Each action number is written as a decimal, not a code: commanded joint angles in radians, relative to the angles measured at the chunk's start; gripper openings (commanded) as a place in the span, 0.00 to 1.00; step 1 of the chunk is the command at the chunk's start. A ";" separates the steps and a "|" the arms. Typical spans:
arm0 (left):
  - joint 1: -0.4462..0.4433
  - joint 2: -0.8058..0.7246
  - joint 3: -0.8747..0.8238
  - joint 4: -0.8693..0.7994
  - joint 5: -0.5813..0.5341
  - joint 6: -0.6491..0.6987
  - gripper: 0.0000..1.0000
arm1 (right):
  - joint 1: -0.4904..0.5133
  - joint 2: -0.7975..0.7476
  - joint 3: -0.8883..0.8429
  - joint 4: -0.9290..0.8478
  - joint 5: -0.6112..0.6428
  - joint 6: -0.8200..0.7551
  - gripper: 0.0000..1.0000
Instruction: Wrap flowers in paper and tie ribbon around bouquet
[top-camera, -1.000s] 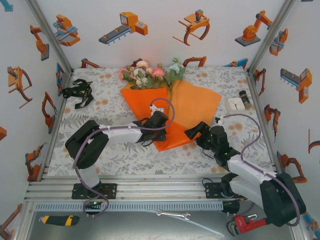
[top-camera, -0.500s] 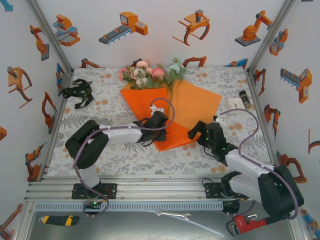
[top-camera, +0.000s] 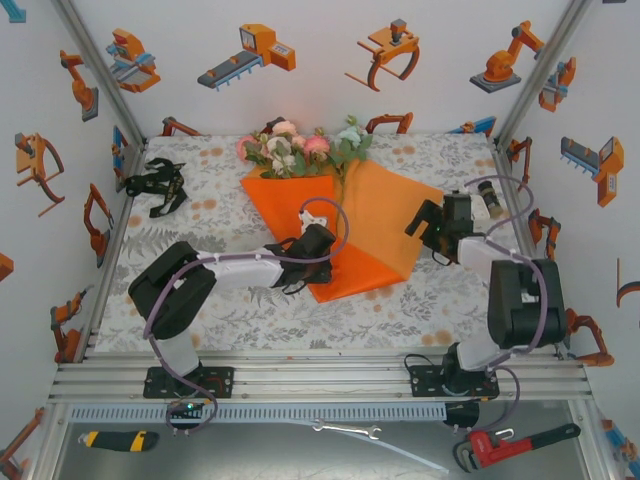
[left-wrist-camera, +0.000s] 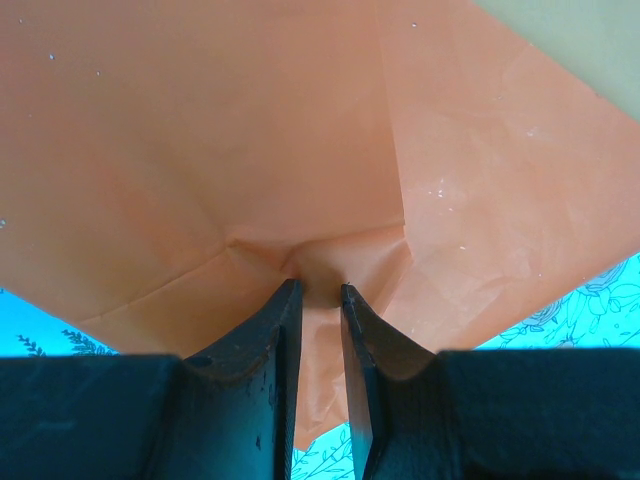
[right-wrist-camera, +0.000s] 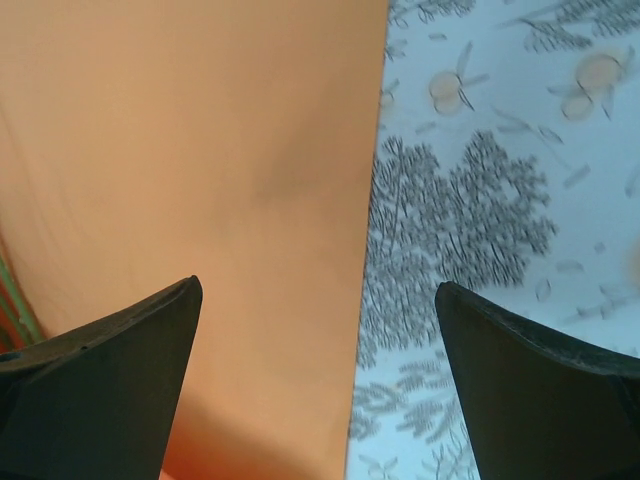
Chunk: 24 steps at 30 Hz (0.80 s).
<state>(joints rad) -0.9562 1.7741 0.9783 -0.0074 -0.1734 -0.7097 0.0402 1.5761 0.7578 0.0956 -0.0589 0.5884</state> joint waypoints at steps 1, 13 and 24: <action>-0.010 -0.019 -0.032 -0.025 -0.006 -0.012 0.28 | -0.016 0.072 0.077 0.035 -0.029 -0.039 0.89; -0.012 -0.015 -0.027 -0.012 0.002 -0.010 0.28 | -0.023 0.111 0.009 0.189 -0.271 0.174 0.84; -0.013 -0.002 -0.020 -0.003 0.009 -0.016 0.27 | -0.022 0.006 -0.157 0.436 -0.417 0.347 0.77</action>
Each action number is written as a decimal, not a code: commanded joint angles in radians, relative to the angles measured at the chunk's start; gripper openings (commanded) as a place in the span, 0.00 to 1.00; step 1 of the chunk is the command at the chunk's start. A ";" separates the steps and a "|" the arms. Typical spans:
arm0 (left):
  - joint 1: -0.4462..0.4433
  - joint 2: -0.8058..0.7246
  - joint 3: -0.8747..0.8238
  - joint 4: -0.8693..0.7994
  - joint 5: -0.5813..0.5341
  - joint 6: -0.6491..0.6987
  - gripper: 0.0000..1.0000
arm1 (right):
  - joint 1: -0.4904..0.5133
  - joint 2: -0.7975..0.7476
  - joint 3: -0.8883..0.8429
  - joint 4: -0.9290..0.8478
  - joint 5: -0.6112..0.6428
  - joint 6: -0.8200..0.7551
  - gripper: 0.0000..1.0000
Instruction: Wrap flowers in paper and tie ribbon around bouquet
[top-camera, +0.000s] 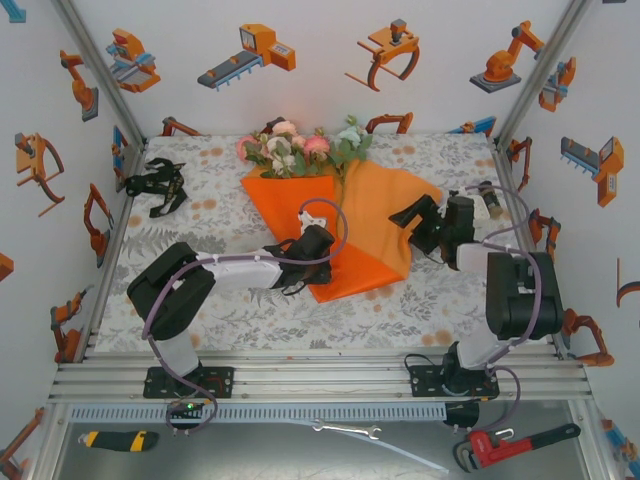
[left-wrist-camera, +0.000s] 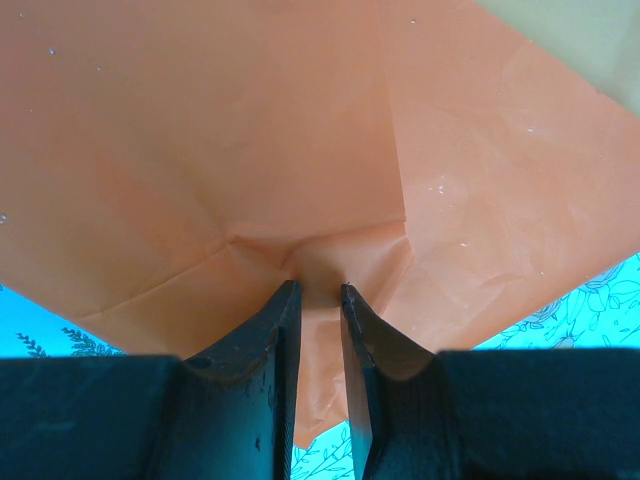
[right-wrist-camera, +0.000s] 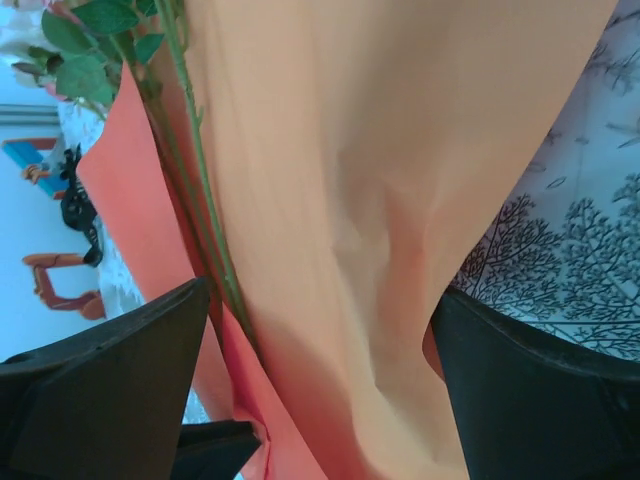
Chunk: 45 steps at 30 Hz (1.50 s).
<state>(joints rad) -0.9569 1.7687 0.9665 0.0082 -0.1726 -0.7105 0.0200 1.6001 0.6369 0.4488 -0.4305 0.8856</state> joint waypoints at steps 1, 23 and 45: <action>-0.013 0.004 -0.007 -0.019 0.010 -0.015 0.28 | -0.001 -0.026 -0.037 0.050 -0.021 0.003 0.75; -0.013 0.015 0.013 -0.054 -0.012 -0.003 0.27 | 0.000 -0.226 0.040 -0.343 0.162 -0.307 0.00; -0.062 0.099 0.080 -0.153 -0.120 0.055 0.28 | 0.247 -0.082 0.408 -0.633 0.073 -0.168 0.56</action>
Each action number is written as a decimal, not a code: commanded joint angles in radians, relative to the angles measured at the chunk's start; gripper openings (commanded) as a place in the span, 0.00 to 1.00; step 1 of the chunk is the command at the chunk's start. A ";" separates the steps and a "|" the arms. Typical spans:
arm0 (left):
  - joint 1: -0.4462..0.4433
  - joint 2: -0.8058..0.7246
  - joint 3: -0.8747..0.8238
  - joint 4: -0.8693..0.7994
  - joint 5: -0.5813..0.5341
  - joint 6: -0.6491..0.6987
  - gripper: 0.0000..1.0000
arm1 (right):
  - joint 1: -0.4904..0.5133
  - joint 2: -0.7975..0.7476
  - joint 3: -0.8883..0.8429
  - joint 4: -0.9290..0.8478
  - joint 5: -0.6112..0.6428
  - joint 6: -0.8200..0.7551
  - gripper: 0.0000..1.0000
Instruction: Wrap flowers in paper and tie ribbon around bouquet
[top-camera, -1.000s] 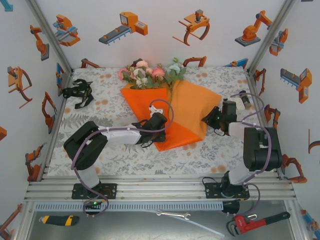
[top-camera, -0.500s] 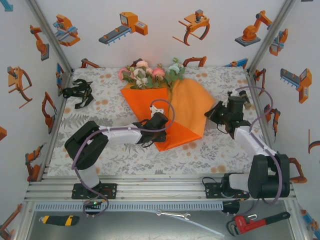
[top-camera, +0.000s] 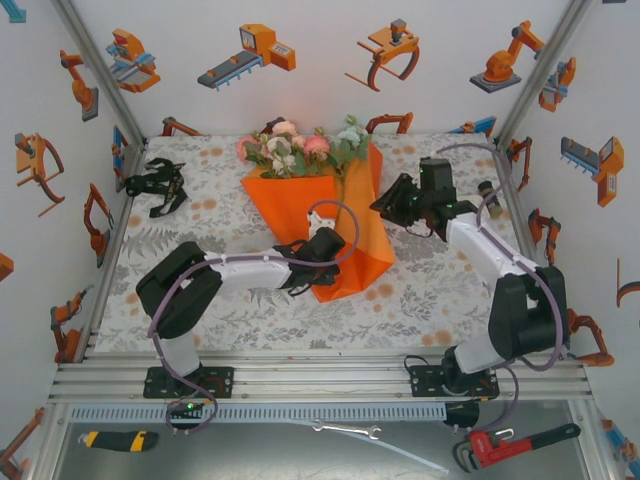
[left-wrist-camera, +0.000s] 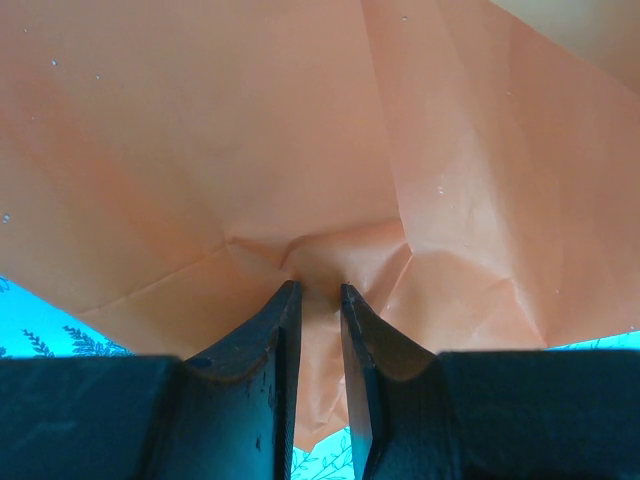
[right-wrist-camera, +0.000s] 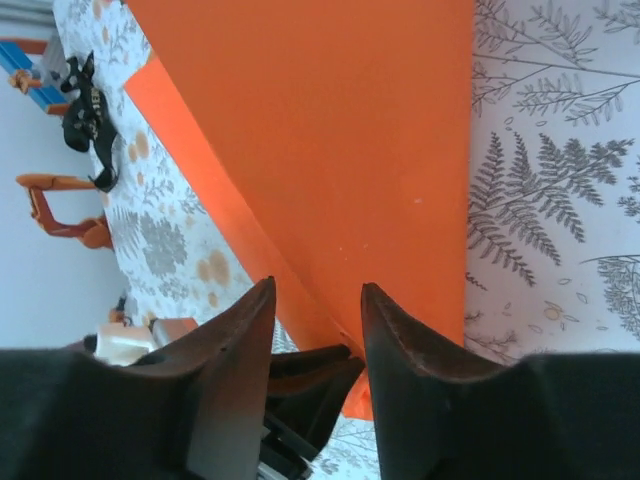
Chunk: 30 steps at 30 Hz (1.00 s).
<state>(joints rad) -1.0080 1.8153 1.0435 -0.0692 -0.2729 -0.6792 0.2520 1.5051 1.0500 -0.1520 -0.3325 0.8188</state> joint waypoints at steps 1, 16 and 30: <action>-0.010 0.054 0.003 -0.071 -0.018 0.023 0.27 | 0.012 0.006 -0.045 -0.026 0.009 -0.160 0.62; -0.012 0.070 0.015 -0.053 -0.008 0.026 0.27 | 0.005 0.006 -0.339 0.145 -0.337 -0.365 0.72; -0.012 0.064 0.007 -0.063 -0.020 0.019 0.27 | 0.248 -0.022 -0.230 -0.054 0.302 -0.442 0.15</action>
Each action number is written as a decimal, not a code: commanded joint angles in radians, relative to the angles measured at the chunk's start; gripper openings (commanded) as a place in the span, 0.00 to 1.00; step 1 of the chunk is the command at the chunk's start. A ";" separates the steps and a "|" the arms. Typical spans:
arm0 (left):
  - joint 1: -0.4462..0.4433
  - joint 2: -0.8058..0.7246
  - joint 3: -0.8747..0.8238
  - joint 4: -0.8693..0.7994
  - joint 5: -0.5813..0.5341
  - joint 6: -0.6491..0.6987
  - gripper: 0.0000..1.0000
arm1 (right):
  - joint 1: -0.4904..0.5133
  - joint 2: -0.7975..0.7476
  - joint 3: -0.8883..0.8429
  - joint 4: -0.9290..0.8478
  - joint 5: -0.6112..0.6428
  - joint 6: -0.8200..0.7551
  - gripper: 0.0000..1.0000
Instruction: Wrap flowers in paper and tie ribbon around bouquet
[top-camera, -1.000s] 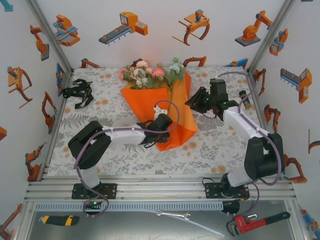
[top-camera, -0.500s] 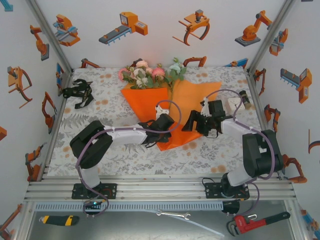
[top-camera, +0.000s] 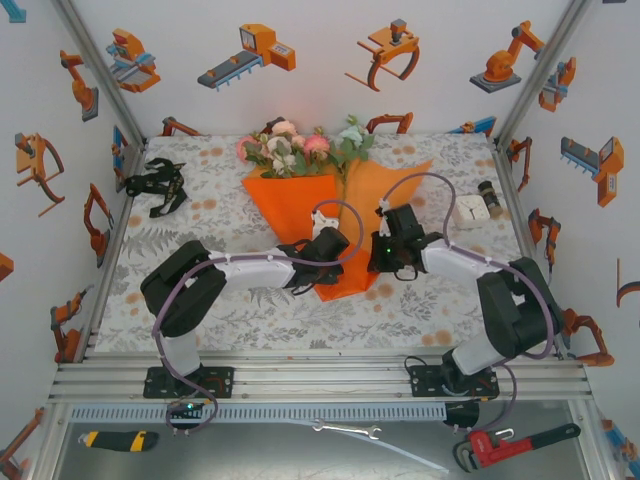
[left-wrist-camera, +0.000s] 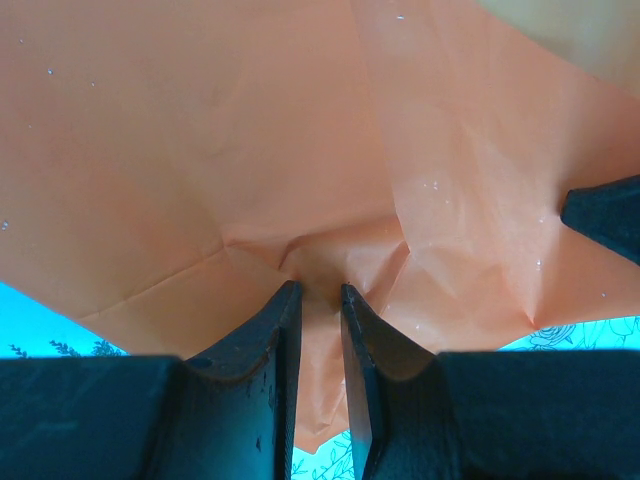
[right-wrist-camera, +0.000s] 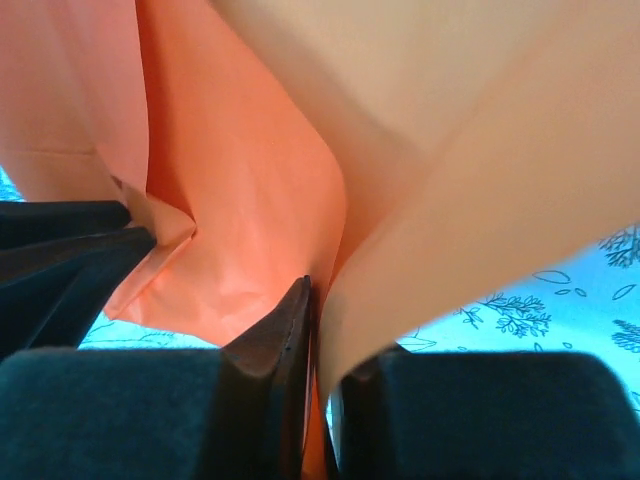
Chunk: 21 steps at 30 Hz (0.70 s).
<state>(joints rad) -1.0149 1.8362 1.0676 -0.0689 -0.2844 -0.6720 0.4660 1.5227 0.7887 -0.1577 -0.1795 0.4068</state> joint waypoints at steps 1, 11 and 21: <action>-0.005 0.043 -0.019 -0.064 -0.009 0.011 0.27 | 0.050 -0.052 0.038 -0.052 0.138 -0.030 0.17; 0.005 -0.073 -0.106 0.054 0.032 -0.043 0.35 | 0.106 -0.147 -0.025 0.112 -0.022 -0.031 0.31; 0.078 -0.230 -0.234 0.103 0.098 -0.119 0.39 | 0.106 -0.075 -0.010 0.137 -0.072 -0.050 0.14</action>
<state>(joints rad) -0.9524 1.6627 0.8608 0.0307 -0.2070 -0.7567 0.5713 1.4326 0.7666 -0.0429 -0.2138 0.3771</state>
